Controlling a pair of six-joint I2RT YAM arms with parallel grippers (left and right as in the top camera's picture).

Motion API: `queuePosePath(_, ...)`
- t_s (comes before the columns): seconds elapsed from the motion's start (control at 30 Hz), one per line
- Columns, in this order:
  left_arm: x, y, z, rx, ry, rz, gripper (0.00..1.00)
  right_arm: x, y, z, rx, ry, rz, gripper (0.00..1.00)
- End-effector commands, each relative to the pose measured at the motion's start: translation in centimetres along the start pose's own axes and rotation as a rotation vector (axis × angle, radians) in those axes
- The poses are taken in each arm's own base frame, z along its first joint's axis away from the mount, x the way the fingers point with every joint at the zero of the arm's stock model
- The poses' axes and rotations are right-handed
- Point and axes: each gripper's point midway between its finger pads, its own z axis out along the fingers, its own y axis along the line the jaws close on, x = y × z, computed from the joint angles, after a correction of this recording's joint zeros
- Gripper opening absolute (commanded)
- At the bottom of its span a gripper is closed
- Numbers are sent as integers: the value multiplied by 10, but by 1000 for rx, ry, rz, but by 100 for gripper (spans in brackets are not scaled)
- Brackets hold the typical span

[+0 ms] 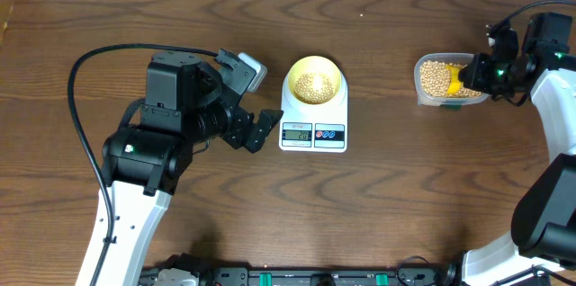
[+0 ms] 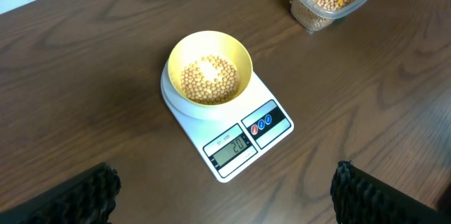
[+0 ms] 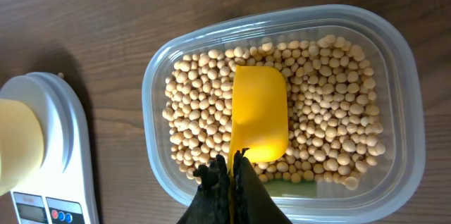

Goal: Scoop item into bowl and weigh 50g on scale
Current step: 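Lower the scoop into the soybean tub again with the right gripper, then drag the yellow scoop through the soybeans with the right gripper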

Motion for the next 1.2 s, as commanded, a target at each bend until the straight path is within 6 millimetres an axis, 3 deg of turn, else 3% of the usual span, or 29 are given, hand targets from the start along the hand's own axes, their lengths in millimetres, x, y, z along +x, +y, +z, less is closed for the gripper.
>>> queuePosePath(0.0, 2, 1, 2, 6, 5, -12, 98, 1, 7, -3, -81, -6, 6, 1)
queuePosePath(0.7, 2, 1, 2, 6, 5, -12, 98, -3, 6, -7, -124, -25, -2, 1)
queuePosePath(0.97, 2, 1, 2, 6, 5, -12, 98, 9, 4, 15, -177, 35, 35, 1)
queuePosePath(1.17, 2, 1, 2, 6, 5, -12, 98, 6, 5, 17, -193, 28, 32, 1)
